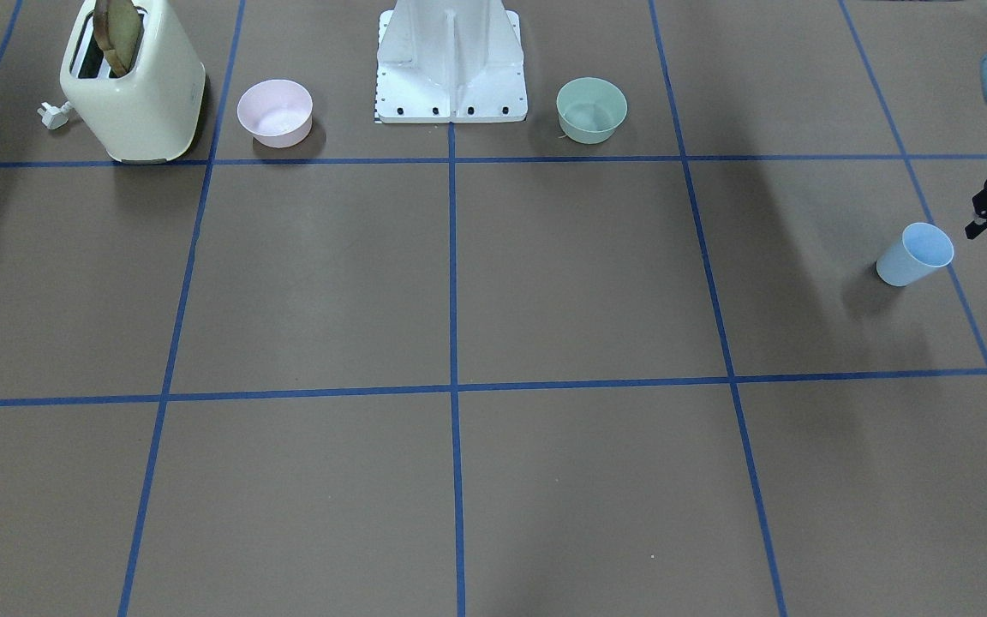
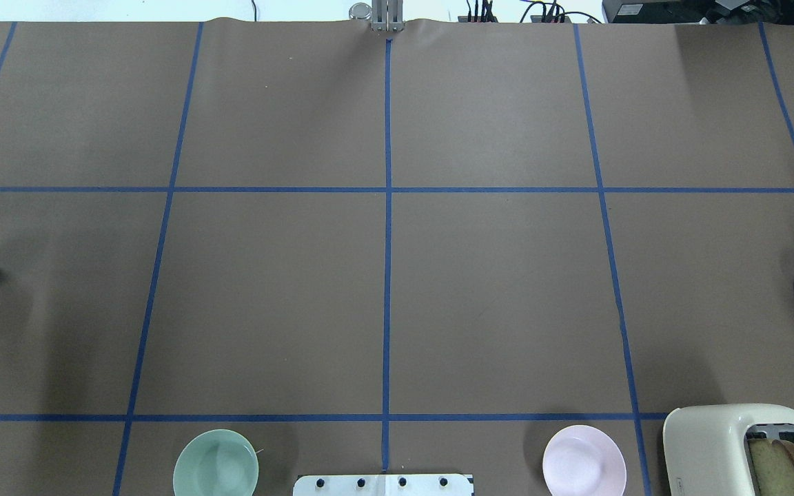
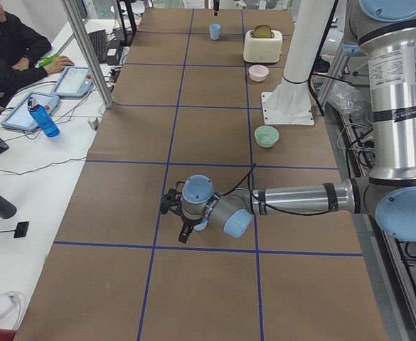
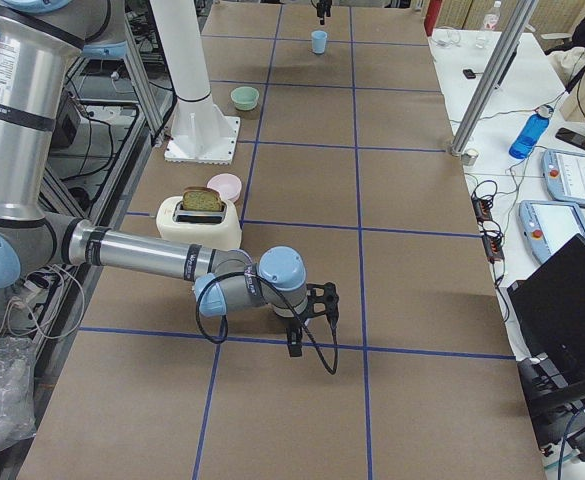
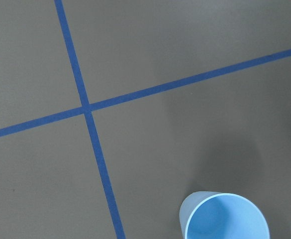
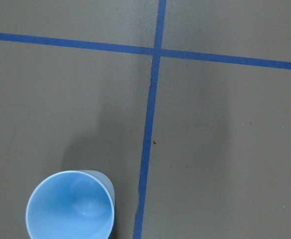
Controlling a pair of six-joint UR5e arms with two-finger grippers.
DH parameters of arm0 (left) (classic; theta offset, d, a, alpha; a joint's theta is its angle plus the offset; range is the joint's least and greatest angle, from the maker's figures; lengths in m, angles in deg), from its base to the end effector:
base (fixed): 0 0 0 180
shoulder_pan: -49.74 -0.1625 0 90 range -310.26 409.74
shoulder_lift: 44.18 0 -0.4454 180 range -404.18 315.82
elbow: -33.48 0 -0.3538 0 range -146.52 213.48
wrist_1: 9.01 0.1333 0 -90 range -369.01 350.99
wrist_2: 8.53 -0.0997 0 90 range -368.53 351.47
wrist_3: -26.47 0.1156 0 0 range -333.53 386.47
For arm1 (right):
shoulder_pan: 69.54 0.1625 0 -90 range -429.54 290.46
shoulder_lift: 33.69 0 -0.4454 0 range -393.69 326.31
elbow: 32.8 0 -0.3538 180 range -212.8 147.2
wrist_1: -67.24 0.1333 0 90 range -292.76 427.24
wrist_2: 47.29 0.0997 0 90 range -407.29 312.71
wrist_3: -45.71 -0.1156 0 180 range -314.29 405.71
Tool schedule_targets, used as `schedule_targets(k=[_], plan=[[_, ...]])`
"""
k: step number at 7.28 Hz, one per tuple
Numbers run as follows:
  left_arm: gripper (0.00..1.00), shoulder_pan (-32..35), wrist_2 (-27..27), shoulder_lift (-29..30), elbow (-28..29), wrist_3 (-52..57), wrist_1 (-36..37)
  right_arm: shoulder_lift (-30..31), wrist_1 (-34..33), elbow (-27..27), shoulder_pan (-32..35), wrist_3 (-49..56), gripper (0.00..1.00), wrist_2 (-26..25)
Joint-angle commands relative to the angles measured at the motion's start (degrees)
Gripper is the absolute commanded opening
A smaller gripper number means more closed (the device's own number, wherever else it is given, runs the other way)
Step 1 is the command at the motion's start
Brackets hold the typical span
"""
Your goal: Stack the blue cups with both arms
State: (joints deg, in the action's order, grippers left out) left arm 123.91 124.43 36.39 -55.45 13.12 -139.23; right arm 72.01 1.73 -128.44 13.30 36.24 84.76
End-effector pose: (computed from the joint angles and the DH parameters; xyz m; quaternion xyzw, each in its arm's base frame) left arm 0.0576 -0.4030 0.6904 0.1418 0.4026 0.1134 0.8972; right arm 0.0123 -0.3500 0.7114 0.0645 -0.3691 -0.0264 0.9268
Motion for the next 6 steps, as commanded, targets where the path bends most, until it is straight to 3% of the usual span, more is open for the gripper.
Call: schedule_targets(k=[1, 6], plan=[[0.98, -2.01, -0.07, 0.02, 2.34, -3.69, -5.11, -0.06, -0.06, 0.28, -0.75, -0.03, 1.00, -0.03], [0.98, -3.51, -0.16, 1.16, 3.93, -4.84, -6.18, -0.06, 0.03, 0.72, -3.21, -1.43, 1.00, -0.03]])
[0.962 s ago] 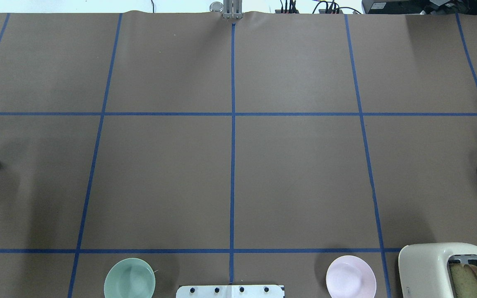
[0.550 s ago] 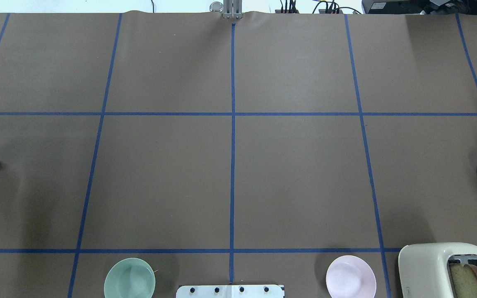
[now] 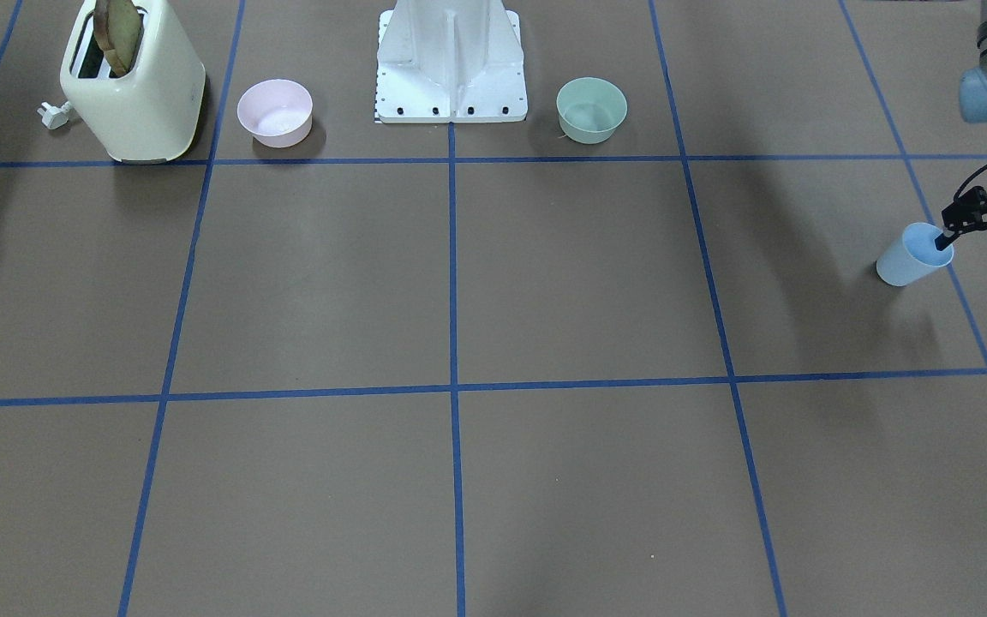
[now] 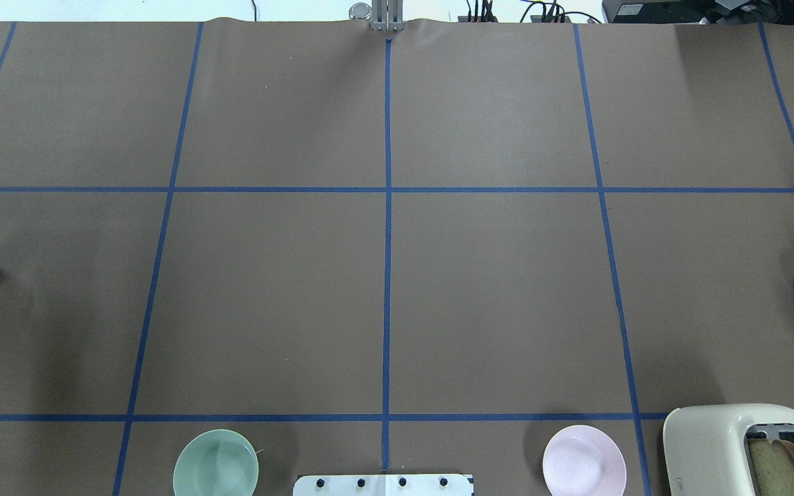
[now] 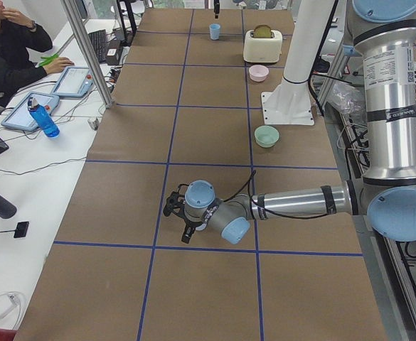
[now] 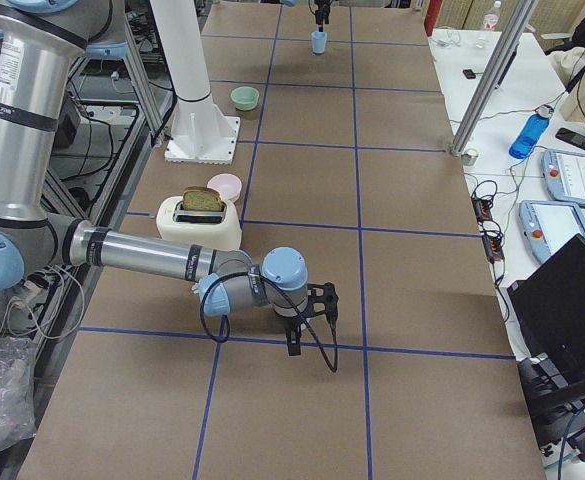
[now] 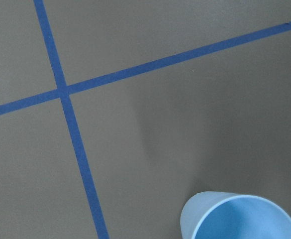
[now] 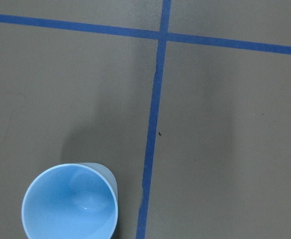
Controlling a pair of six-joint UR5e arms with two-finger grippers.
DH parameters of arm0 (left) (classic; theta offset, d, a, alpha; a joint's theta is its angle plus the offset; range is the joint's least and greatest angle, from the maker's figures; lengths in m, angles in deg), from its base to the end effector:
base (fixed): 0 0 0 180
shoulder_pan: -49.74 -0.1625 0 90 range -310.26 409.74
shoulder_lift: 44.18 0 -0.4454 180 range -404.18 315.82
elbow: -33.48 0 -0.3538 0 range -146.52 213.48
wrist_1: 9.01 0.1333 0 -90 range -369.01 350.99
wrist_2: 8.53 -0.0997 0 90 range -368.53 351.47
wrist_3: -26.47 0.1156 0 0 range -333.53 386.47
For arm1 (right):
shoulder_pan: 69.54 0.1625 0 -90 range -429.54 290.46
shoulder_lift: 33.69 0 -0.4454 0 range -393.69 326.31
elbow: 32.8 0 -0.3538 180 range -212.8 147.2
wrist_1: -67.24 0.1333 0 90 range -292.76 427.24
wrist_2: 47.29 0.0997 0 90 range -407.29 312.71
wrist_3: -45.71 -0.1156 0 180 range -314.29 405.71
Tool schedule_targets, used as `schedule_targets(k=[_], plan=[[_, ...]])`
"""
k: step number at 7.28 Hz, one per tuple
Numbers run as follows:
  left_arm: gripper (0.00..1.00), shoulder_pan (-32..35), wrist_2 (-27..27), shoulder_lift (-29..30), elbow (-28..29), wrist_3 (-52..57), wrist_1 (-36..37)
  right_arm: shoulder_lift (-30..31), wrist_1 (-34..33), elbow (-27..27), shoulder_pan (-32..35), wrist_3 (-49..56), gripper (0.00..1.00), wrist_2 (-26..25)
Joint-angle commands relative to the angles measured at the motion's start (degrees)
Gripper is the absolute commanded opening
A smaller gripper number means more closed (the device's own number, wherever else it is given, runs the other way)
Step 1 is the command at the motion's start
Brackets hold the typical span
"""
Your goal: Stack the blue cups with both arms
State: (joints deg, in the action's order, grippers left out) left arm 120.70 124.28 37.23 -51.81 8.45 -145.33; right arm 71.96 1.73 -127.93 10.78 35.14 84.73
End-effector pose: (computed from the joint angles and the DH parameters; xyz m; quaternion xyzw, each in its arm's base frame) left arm 0.0812 -0.4032 0.7011 0.1397 0.4159 0.1117 0.8917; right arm -0.0029 -0.3497 0.7153 0.0492 -0.3703 -0.0364 0.9269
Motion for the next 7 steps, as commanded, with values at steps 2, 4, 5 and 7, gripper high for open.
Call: schedule_targets(k=[2, 4, 5, 7], plan=[[0.97, -0.57, -0.01, 0.42, 0.56, 0.00, -0.18, 0.00, 0.03, 0.21, -1.04, -0.42, 1.00, -0.01], [0.81, -0.92, -0.01, 0.42, 0.56, 0.00, 0.00, 0.00, 0.03, 0.12, -1.04, -0.50, 1.00, -0.01], [0.68, -1.44, -0.01, 0.50, 0.56, -0.08, 0.00, 0.00, 0.03, 0.12, -1.04, -0.50, 1.00, 0.08], [0.41, -1.89, -0.01, 0.50, 0.56, -0.17, 0.00, -0.09, 0.03, 0.12, -1.04, -0.76, 1.00, 0.16]])
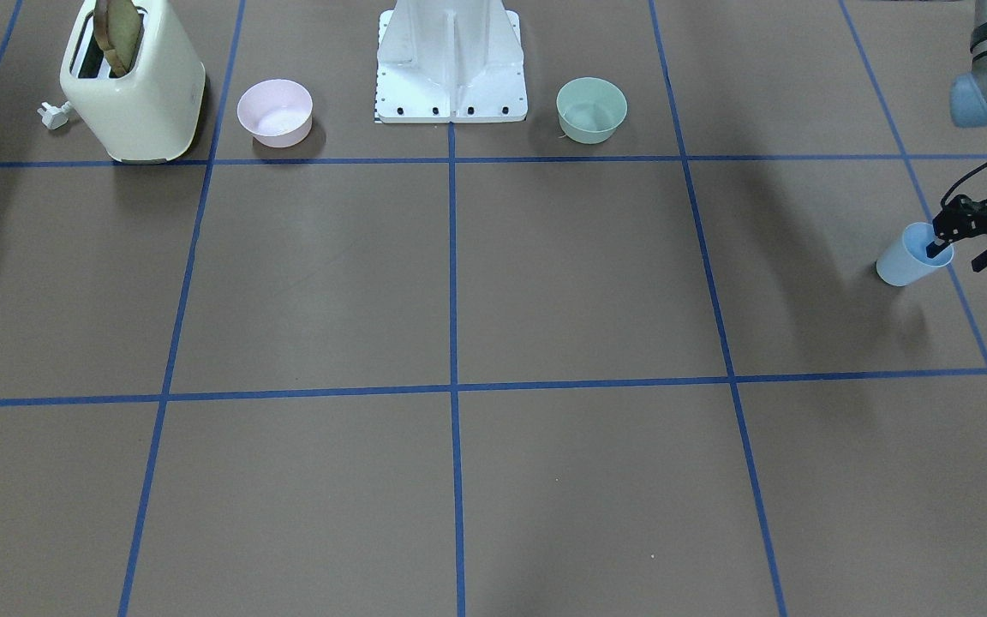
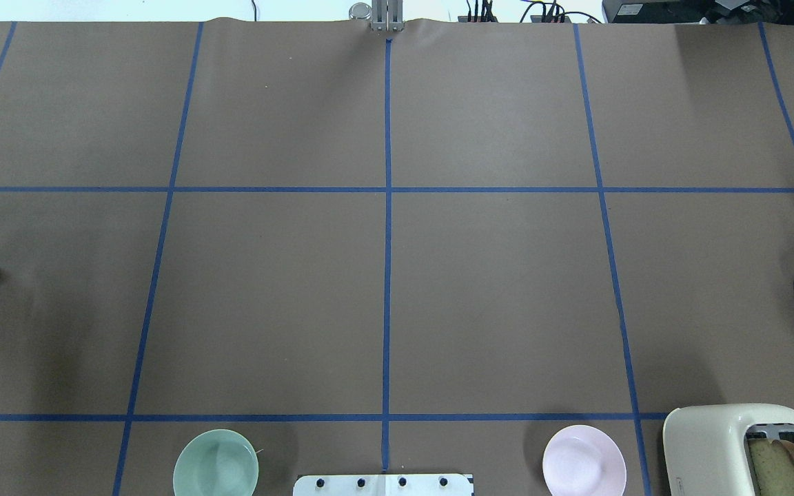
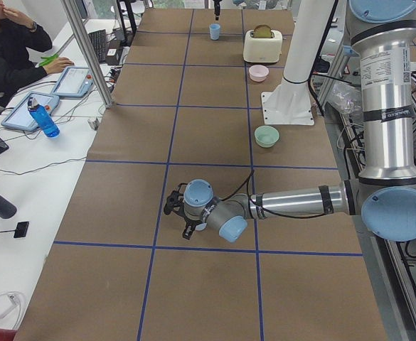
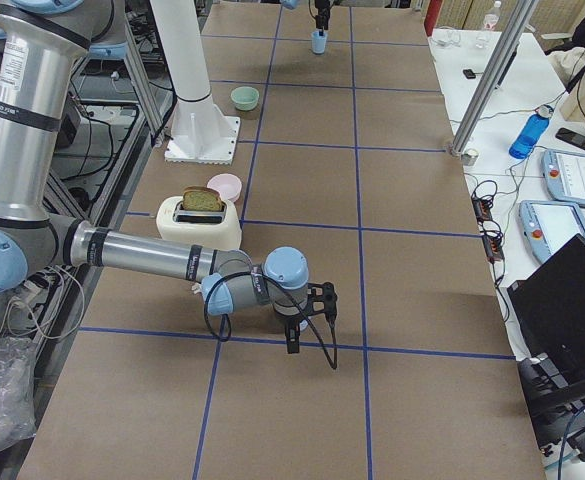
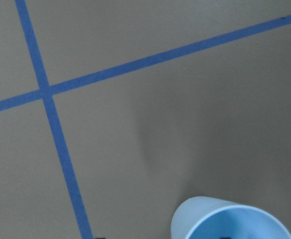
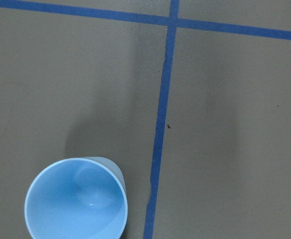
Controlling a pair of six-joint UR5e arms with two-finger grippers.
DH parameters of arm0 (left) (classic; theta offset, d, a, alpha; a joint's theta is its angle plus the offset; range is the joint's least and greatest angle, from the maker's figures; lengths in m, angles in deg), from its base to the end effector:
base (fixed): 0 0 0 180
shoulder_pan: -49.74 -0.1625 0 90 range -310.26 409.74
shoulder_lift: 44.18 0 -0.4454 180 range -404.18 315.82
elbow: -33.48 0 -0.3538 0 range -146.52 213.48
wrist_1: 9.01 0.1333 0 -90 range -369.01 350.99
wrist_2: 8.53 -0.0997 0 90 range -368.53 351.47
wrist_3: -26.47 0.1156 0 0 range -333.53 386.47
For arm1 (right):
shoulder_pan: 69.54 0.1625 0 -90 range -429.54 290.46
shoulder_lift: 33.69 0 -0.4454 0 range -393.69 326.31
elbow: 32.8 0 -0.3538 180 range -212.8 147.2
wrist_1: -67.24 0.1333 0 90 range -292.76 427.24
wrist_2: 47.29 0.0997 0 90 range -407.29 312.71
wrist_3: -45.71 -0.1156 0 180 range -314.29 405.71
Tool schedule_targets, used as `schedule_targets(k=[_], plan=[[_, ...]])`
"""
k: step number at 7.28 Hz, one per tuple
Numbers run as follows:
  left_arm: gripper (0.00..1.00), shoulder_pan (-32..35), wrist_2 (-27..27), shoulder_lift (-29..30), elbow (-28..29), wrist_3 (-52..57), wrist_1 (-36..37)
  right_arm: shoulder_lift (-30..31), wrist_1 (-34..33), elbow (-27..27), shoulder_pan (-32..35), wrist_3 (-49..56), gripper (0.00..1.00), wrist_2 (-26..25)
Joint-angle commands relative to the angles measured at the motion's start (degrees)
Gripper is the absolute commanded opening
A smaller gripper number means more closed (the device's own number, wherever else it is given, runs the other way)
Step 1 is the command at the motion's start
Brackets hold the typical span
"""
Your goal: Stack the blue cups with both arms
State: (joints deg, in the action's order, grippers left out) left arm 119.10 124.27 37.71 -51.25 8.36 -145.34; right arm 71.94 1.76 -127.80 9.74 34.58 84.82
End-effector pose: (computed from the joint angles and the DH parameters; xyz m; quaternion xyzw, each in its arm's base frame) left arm 0.0937 -0.4041 0.7023 0.1330 0.4177 0.1232 0.8903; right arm -0.0094 -0.3495 0.7160 0.0432 -0.3716 -0.0401 0.9265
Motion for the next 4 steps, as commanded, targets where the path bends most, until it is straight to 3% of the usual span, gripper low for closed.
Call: schedule_targets(k=[1, 2, 3, 4], plan=[[0.41, -0.28, 0.00, 0.28, 0.09, 0.01, 0.09, -0.07, 0.00, 0.08, 0.00, -0.21, 1.00, -0.01], [0.38, -0.89, 0.00, 0.54, 0.53, 0.01, 0.01, -0.16, 0.00, -0.01, -0.09, -0.21, 1.00, -0.01], [0.27, -1.33, 0.00, 0.81, 0.88, 0.01, -0.08, -0.42, -0.09, -0.01, -0.09, -0.38, 1.00, 0.08], [0.09, -1.42, 0.00, 0.89, 0.88, 0.01, 0.01, -0.42, -0.09, -0.01, -0.09, -0.39, 1.00, 0.08]])
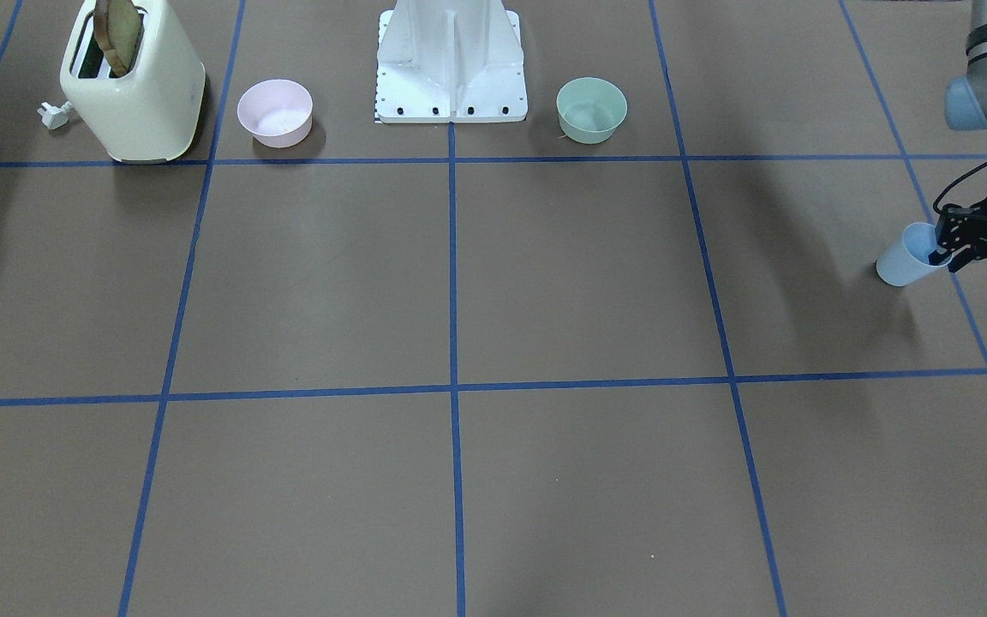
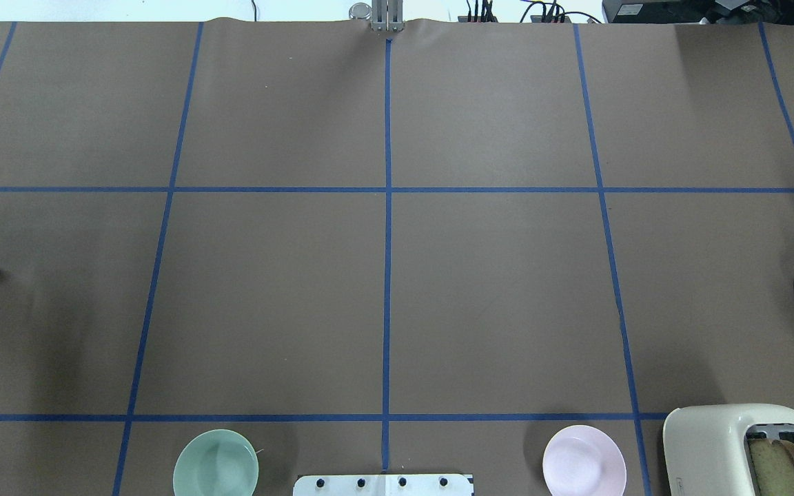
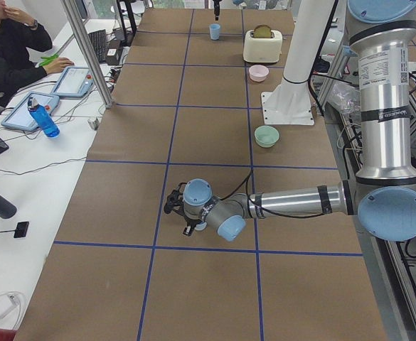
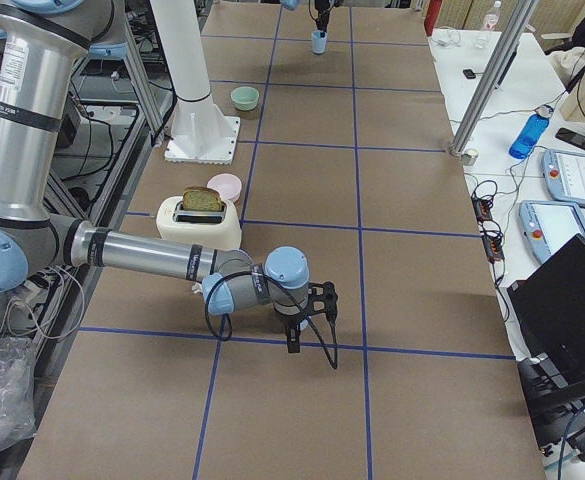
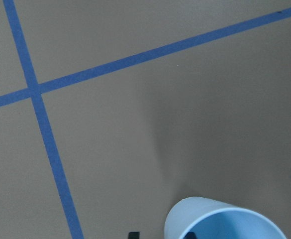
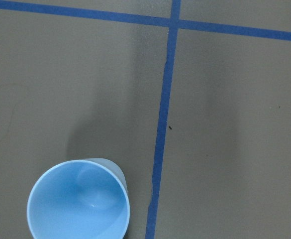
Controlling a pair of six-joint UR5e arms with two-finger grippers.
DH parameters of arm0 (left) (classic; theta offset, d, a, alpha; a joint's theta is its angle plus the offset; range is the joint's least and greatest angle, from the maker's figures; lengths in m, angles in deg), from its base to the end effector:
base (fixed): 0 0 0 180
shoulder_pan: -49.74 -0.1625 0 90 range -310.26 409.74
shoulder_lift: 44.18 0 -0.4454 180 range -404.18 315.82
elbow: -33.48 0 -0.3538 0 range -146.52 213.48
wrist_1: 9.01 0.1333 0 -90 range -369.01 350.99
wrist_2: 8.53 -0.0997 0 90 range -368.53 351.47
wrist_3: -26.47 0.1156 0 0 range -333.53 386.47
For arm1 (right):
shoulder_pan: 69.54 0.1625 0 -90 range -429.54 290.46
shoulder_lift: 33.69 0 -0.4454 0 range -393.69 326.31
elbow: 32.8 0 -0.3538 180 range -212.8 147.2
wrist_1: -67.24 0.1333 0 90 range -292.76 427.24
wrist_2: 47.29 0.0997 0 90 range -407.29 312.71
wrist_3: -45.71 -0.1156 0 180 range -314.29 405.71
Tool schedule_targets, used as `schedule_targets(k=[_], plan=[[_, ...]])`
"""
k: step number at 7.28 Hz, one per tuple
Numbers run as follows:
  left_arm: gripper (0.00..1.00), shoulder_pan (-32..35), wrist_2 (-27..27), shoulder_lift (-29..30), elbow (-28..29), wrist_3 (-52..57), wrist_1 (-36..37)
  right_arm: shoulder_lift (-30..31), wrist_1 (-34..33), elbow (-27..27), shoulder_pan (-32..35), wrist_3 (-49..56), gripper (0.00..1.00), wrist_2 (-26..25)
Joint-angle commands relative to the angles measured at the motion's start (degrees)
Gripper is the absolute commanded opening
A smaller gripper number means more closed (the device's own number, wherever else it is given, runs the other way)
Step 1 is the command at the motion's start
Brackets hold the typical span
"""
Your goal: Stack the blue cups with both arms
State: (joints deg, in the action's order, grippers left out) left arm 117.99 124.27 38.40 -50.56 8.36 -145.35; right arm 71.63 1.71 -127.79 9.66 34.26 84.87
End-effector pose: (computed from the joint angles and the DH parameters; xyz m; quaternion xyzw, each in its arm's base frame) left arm 0.1035 -0.4071 0.7030 0.1290 0.4190 0.1318 0.8891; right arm -0.0105 -0.3523 0.7143 0.0438 -0.3724 -0.0390 0.9262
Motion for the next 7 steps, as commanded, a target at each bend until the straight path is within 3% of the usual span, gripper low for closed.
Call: schedule_targets(k=[1, 4, 7], plan=[[0.00, -0.31, 0.09, 0.30, 0.19, 0.00, -0.15, -0.11, 0.05, -0.02, -0.11, -0.07, 1.00, -0.06], [0.00, -0.31, 1.40, 0.91, -1.99, -0.35, 1.07, -0.20, -0.04, 0.07, -0.45, -0.42, 1.00, -0.32], [0.00, -0.23, 4.39, 3.11, -11.90, -0.35, 15.44, -1.60, 0.05, 0.16, -3.35, -4.10, 1.00, -0.58]])
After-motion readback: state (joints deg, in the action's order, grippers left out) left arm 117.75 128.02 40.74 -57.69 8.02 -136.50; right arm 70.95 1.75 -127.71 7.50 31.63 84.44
